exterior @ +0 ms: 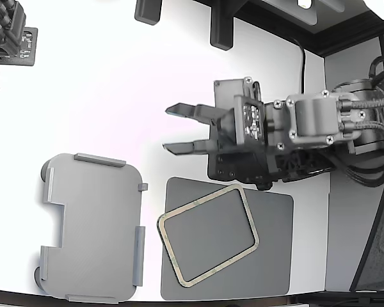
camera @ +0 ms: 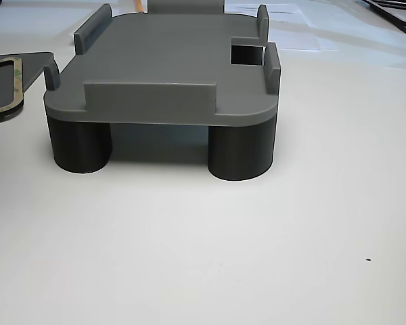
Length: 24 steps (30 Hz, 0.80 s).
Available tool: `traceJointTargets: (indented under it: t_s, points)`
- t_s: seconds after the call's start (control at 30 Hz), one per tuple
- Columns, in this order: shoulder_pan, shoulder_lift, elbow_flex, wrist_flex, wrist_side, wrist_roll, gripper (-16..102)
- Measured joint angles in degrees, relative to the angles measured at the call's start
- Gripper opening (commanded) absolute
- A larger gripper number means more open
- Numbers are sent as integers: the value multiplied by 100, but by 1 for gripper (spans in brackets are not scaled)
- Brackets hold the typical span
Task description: Move top rectangular frame to the holder.
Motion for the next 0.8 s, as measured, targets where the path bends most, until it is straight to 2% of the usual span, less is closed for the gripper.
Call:
traceJointTargets:
  t_s: [0.33, 0.47, 0.6, 0.8]
  points:
    - [1969, -1705, -1898, 1688, 554, 1406, 100]
    - [2531, -2619, -2584, 2479, 325, 2109, 100]
    - [2813, -3234, -2769, 3006, 114, 2602, 100]
    - [3032, -3595, -2408, 2962, -44, 2812, 99]
